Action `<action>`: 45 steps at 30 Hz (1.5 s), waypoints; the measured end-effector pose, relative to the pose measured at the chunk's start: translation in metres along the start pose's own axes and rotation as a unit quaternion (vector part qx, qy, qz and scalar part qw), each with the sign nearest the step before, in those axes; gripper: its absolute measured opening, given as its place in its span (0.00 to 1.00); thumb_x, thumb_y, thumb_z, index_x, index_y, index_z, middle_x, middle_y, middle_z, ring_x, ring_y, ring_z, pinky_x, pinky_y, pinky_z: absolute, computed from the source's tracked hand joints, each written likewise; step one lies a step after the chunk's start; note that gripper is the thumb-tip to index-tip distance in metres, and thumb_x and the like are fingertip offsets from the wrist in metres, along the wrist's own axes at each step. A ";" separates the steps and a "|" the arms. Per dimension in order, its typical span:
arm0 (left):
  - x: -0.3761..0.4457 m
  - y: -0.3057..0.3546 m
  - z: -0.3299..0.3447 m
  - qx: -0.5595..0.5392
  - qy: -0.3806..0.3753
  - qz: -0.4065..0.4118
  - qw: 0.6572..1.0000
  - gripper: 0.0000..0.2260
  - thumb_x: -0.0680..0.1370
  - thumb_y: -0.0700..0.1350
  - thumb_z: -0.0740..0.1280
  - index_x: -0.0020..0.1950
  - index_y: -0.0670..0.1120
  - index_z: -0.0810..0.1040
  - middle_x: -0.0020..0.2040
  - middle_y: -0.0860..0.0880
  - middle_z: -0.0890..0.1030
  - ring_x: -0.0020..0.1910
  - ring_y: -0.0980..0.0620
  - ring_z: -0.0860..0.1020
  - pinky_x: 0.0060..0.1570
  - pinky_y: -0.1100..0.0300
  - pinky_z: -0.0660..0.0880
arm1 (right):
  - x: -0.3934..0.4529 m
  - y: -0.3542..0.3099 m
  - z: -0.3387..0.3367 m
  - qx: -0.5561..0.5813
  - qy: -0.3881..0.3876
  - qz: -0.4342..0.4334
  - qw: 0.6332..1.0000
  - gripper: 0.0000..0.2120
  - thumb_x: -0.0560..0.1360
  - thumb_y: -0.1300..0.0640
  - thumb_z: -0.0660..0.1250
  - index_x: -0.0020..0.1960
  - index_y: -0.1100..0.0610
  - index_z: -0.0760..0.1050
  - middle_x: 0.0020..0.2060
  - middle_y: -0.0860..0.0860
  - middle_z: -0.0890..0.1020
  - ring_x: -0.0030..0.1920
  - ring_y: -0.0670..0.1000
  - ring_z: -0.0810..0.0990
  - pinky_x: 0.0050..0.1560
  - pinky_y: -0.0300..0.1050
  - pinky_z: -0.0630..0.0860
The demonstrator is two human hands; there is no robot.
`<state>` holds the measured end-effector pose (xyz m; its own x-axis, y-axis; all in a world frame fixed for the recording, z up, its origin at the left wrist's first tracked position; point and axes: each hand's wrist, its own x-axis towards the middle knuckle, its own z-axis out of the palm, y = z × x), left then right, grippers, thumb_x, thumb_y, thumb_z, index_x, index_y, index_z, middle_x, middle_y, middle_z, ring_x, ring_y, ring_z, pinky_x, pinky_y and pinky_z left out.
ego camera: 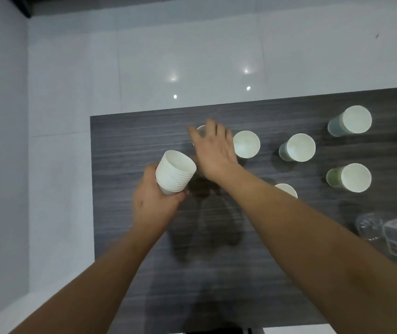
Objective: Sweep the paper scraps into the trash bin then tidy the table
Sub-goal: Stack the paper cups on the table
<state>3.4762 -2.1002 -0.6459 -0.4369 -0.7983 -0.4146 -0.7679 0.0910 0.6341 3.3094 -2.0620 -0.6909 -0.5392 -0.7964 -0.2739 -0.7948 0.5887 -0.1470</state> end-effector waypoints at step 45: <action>-0.060 0.064 0.092 0.041 -0.105 0.107 0.988 0.28 0.62 0.49 0.79 0.55 0.63 0.68 0.50 0.59 0.77 0.48 0.56 0.76 0.42 0.59 0.71 | -0.092 0.168 -0.012 0.170 0.033 0.277 0.945 0.43 0.73 0.54 0.70 0.80 0.41 0.50 0.63 0.59 0.68 0.60 0.61 0.71 0.59 0.54 0.70</action>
<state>3.4098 -1.9915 -0.6404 -0.6748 -0.6148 -0.4083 -0.6787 0.2996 0.6706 3.2223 -1.8914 -0.6785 -0.8715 -0.3528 -0.3406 -0.2558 0.9196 -0.2980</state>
